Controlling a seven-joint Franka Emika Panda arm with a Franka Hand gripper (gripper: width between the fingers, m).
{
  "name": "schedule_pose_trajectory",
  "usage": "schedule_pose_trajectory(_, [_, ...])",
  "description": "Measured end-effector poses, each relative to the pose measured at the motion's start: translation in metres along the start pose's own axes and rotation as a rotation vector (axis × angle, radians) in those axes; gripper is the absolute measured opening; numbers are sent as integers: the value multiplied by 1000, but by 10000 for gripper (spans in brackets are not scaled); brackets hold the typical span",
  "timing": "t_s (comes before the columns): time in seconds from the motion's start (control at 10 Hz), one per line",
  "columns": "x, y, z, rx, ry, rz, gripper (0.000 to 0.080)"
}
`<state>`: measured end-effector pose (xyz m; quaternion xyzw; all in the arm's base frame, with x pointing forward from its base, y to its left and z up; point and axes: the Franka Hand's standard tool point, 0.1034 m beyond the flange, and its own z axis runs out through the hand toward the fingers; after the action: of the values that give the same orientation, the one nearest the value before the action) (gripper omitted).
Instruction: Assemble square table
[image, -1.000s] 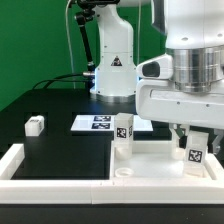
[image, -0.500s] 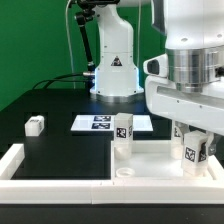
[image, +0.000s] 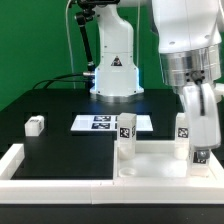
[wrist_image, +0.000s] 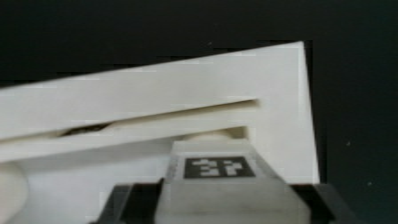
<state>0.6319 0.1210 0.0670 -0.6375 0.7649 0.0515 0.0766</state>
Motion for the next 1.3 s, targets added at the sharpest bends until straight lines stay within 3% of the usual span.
schedule_pose_trajectory(0.2, [-3,1,1,0,5,77,291])
schedule_pose_trajectory(0.3, [-3,1,1,0,4,42,366])
schedule_pose_trajectory(0.4, [-3,1,1,-1,9,-34,366])
schedule_pose_trajectory(0.6, [-3,-1,0,3,11,-420,619])
schedule_pose_trajectory(0.9, [-2,-1,0,7,15,-722,648])
schedule_pose_trajectory(1.0, [1,-1,0,-11,27,-879,648])
schedule_pose_trajectory(1.1, [3,-2,-2,-46,48,-1079,648])
schedule_pose_trajectory(1.3, [7,-9,-7,-69,66,-1349,648])
